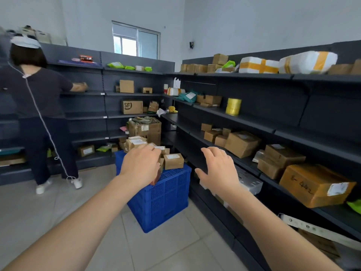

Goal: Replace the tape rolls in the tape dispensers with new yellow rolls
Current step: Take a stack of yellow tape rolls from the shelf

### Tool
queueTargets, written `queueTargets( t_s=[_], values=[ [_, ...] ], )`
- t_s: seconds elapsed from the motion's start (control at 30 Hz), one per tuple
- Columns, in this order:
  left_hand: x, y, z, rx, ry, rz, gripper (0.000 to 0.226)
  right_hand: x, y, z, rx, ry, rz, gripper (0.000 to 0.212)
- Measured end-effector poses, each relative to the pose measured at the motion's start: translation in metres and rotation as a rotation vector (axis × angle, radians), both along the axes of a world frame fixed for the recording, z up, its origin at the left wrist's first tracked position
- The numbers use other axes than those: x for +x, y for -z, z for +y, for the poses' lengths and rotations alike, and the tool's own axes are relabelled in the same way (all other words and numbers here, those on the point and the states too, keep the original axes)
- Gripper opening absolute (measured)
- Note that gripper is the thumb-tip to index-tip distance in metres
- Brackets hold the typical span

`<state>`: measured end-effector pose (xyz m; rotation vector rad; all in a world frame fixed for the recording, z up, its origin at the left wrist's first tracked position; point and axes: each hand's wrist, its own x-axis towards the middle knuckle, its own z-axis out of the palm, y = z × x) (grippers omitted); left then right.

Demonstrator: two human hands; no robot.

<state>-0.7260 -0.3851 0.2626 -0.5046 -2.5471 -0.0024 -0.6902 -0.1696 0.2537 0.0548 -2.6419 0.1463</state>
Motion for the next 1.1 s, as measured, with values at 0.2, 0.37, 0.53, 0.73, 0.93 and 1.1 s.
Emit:
queueTargets(
  t_s=[0.2, 0.37, 0.53, 0.73, 0.93, 1.1],
  values=[
    [-0.116, -0.012, 0.0, 0.002, 0.059, 0.034, 0.028, -0.1, -0.013, -0.002, 0.029, 0.043, 0.016, 0.064],
    [-0.208, -0.025, 0.011, -0.045, 0.099, 0.049, 0.031, -0.18, -0.028, 0.006, 0.032, 0.097, 0.018, 0.062],
    [-0.29, -0.031, 0.038, -0.056, 0.147, 0.061, 0.034, -0.247, -0.033, 0.03, 0.05, 0.139, 0.009, 0.061],
    [-0.384, -0.032, 0.095, -0.038, 0.192, 0.079, 0.035, -0.332, -0.039, 0.087, 0.073, 0.188, 0.033, 0.058],
    [-0.472, -0.041, 0.161, -0.034, 0.213, 0.097, 0.033, -0.409, -0.052, 0.155, 0.088, 0.202, 0.038, 0.057],
    [-0.538, -0.046, 0.213, 0.001, 0.245, 0.092, 0.034, -0.468, -0.061, 0.201, 0.122, 0.214, 0.045, 0.056]
  ],
)
